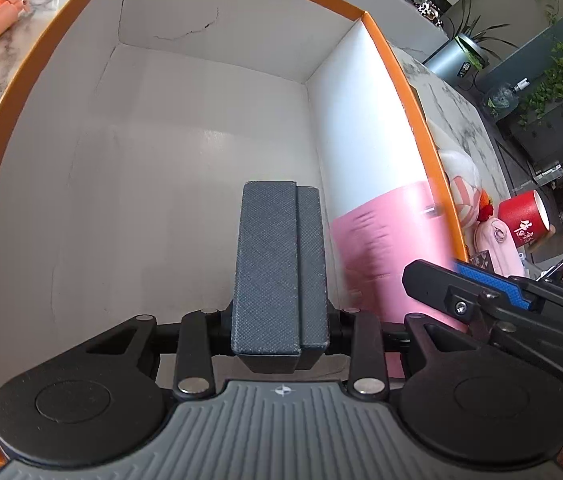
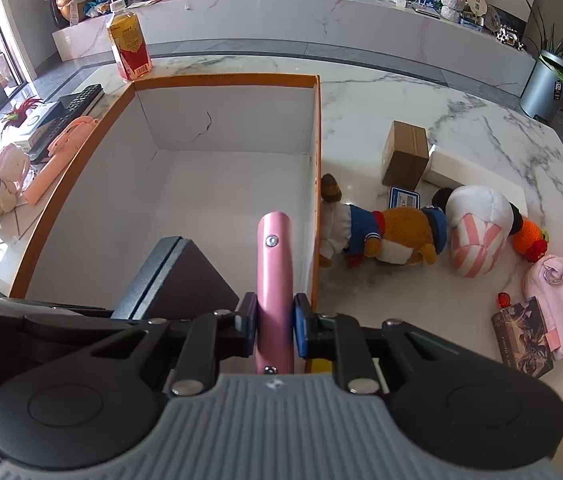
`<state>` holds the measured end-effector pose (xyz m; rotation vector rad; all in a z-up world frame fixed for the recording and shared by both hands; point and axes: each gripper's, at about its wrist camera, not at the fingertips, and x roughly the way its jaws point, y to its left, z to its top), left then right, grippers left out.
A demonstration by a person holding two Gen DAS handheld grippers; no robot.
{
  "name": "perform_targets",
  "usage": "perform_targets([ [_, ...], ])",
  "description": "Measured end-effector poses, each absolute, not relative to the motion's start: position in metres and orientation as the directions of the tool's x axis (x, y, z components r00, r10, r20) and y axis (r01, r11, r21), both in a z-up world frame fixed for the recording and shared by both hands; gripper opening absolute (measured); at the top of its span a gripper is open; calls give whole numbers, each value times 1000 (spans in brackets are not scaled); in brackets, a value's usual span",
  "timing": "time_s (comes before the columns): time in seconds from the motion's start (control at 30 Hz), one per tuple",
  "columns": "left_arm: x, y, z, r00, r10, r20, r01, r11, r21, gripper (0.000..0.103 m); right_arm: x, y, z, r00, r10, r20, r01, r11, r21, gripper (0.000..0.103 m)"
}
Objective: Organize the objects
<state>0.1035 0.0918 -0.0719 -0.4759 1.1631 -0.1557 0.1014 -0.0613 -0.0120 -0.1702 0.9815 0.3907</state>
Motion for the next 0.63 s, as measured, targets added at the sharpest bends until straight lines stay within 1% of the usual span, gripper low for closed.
perform_targets([
  [0.07, 104, 89, -72, 399, -359, -844, -122, 891, -437, 39, 101, -65, -10, 489, 262, -832, -393, 918, 58, 21],
  [0.2, 104, 88, -72, 399, -358, -844, -119, 892, -435, 39, 99, -74, -3, 480, 313, -819, -388, 914, 122, 29],
  [0.3, 102, 87, -70, 402, -365, -840, -114, 890, -441, 39, 95, -82, 8, 510, 342, -789, -384, 912, 147, 30],
  [0.37, 102, 86, -68, 398, -380, -835, -110, 884, -455, 39, 92, -90, 16, 561, 325, -761, -361, 924, 128, 36],
  [0.43, 102, 83, -68, 392, -385, -836, -104, 884, -456, 39, 94, -102, 21, 606, 307, -734, -328, 937, 121, 36],
  [0.57, 104, 72, -68, 396, -312, -863, -95, 921, -377, 39, 103, -127, 15, 586, 341, -734, -257, 938, 231, 35],
  [0.63, 105, 70, -68, 387, -331, -860, -96, 914, -395, 41, 103, -132, 9, 579, 344, -739, -241, 938, 248, 35],
])
